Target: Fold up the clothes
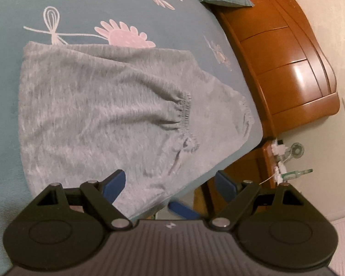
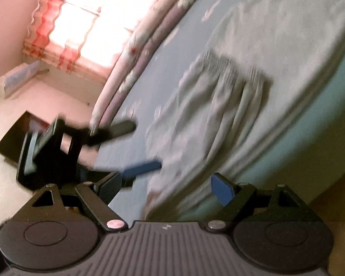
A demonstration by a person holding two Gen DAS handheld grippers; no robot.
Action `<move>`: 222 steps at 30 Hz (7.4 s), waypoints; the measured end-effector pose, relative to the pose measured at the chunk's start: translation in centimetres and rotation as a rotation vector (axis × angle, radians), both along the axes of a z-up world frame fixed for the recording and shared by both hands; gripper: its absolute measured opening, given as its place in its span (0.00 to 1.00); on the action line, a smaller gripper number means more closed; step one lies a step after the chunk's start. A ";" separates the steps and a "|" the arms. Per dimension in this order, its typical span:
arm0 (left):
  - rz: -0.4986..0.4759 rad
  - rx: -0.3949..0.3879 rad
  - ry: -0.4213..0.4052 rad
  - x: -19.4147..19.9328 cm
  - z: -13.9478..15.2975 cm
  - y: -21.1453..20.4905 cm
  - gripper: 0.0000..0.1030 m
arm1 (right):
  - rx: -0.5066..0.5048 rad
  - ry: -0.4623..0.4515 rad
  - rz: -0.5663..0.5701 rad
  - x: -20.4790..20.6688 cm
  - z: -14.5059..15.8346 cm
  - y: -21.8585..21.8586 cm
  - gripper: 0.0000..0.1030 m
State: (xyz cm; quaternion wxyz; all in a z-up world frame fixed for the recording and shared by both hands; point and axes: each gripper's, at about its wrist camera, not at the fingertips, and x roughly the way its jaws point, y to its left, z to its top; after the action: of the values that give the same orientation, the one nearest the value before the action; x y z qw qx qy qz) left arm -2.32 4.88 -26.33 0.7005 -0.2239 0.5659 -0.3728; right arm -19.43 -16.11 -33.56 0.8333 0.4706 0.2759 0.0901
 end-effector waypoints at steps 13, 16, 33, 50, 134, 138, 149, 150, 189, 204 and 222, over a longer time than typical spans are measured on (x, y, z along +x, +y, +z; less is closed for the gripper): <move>-0.284 0.311 -0.484 -4.6 2.7 -2.7 0.82 | 0.275 0.089 -0.127 1.2 -3.8 -2.7 0.86; -0.390 0.476 -0.692 -6.8 3.5 -3.8 0.80 | 0.376 0.084 -0.179 0.5 -4.4 -4.2 0.86; -0.727 0.778 -1.068 -13.4 -0.4 -8.5 0.34 | 0.356 0.112 -0.198 0.3 -4.0 -4.7 0.86; -0.444 0.520 -0.596 -6.3 1.6 -5.9 0.06 | 0.092 0.102 0.097 0.6 -2.1 -1.4 0.86; -0.277 0.087 -0.207 18.5 -0.4 -10.2 0.63 | -0.082 0.360 0.308 14.4 1.8 -3.2 1.00; -0.265 0.139 -0.116 20.4 -2.9 -10.3 0.60 | -0.013 0.390 0.243 14.1 1.4 -3.8 1.00; -0.254 0.147 -0.273 20.1 2.4 -11.8 0.63 | 0.074 0.343 0.317 14.1 3.8 -6.1 1.00; -0.258 0.146 -0.289 20.0 2.9 -12.7 0.64 | 0.065 0.323 0.331 14.4 4.6 -6.4 1.00; -0.450 0.088 -0.135 16.9 -3.4 -44.7 0.68 | -0.364 0.386 0.092 7.7 3.4 -34.7 1.00; -0.392 0.069 -0.197 17.1 0.7 -39.9 0.73 | -0.483 0.360 0.096 7.1 3.3 -32.6 1.00; -0.202 0.388 -0.374 11.3 3.9 -29.4 0.75 | -0.857 0.320 0.181 10.5 8.0 -27.7 1.00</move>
State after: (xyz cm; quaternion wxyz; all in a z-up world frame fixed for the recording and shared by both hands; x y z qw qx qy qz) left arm 9.00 -24.53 -22.47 0.7817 0.0447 0.5071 -0.3603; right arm -8.90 -43.76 -25.55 0.8884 0.0661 0.4531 -0.0332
